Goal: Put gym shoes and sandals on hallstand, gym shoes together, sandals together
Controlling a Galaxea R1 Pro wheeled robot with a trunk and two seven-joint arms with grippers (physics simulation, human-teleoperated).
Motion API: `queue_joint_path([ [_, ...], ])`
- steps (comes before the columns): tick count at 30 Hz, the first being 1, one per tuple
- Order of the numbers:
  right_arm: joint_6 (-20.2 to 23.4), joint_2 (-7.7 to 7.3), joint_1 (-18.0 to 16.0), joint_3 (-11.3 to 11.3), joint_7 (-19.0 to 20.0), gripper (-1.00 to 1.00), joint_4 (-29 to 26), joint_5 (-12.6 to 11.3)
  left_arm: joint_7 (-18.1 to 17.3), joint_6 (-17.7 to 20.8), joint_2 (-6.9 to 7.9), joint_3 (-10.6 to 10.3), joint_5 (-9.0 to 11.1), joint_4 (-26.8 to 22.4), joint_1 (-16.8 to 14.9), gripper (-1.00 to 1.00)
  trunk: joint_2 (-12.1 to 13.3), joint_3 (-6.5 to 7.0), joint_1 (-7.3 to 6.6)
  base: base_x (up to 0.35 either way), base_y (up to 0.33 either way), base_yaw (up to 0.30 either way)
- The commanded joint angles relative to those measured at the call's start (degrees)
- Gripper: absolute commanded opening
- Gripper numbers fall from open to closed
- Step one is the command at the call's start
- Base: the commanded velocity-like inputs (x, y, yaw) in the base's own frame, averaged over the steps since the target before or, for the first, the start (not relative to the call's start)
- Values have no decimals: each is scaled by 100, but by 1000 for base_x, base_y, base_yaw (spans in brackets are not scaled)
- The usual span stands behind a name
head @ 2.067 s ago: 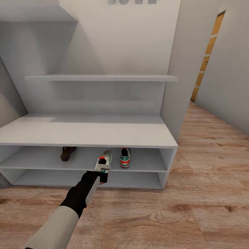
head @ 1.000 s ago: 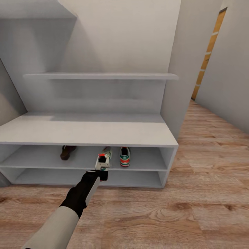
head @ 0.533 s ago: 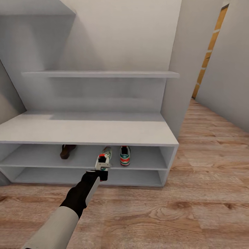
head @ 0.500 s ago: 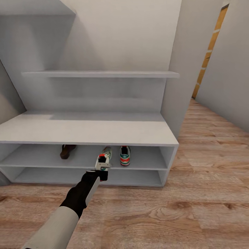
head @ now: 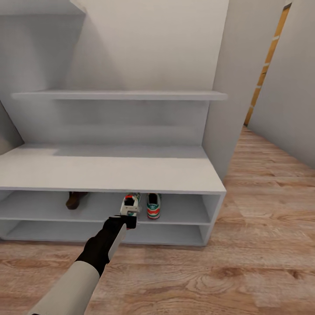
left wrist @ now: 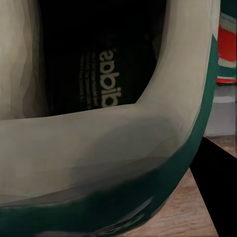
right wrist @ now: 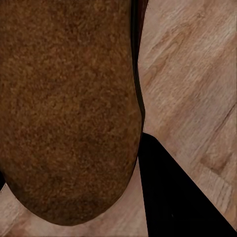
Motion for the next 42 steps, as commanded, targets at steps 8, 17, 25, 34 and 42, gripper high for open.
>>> queue_joint_path([
  [8,33,3,-9,-31,18,-100,-4,17,45,23,2,-14,59,-7,-3,-100,-2,-6,2,174,-83,0],
  [17,33,3,-9,-31,18,-100,-4,17,45,23,2,-13,59,-7,-3,-100,-6,-72,10,11,-6,0],
  [25,33,3,-9,-31,18,-100,-4,17,44,15,2,-14,59,-7,-3,-100,-10,-138,17,0,0,0],
  [34,33,3,-9,-31,18,-100,-4,17,45,8,2,-14,51,-9,-3,-100,-16,-227,28,0,0,0],
  [42,33,3,-9,-31,18,-100,-4,17,45,8,2,-10,56,-8,-3,-100,-16,-227,28,29,0,0],
])
